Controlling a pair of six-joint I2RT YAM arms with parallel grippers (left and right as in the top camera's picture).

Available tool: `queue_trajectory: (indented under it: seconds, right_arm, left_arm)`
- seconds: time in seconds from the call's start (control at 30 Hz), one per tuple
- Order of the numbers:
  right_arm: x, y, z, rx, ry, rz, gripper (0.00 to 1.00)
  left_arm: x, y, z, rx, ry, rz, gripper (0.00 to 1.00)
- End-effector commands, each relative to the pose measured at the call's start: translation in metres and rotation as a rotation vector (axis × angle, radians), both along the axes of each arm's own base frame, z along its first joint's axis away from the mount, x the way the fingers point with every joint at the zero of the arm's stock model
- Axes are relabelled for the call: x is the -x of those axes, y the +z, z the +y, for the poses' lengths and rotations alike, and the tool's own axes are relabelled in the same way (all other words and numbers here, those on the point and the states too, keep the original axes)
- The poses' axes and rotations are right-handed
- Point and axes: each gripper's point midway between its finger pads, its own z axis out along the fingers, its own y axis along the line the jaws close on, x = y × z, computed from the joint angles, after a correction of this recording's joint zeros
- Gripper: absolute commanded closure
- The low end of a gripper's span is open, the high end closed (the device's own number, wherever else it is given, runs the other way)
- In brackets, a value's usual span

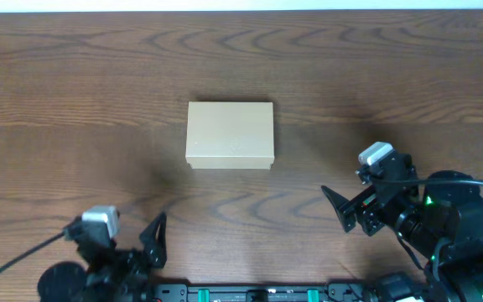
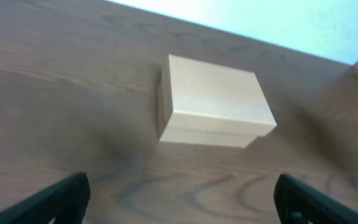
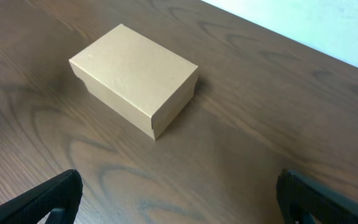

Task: Pack container

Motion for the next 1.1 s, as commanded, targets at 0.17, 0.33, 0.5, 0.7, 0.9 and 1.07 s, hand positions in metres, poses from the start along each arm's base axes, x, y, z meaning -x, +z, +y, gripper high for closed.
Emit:
queue_trajectory:
  seconds: [0.17,0.33,0.5,0.7,0.9,1.07]
  right_arm:
    - [0.000,0.000,-0.001,-0.007,-0.004,0.003,0.01]
    - [0.000,0.000,-0.001,-0.007,-0.004,0.003,0.01]
    - [0.000,0.000,-0.001,-0.007,-0.004,0.003,0.01]
    - [0.000,0.000,-0.001,-0.007,-0.004,0.003,0.01]
    - [0.000,0.000,-0.001,-0.007,-0.004,0.003,0.01]
    - [0.000,0.000,-0.001,-0.007,-0.004,0.003,0.01]
  left_arm:
    - [-0.045,-0.054,-0.021,0.053,-0.096,-0.021,0.05]
    - [-0.054,-0.068,0.014,-0.218,0.008,-0.051,0.05]
    - [-0.054,-0.084,0.045,-0.405,0.112,-0.005,0.05]
    - [-0.053,-0.123,0.047,-0.418,0.105,0.065,0.05]
    - [-0.051,-0.139,0.041,-0.426,0.043,0.029,0.05]
    - [-0.050,-0.152,0.036,-0.444,-0.012,0.040,0.05]
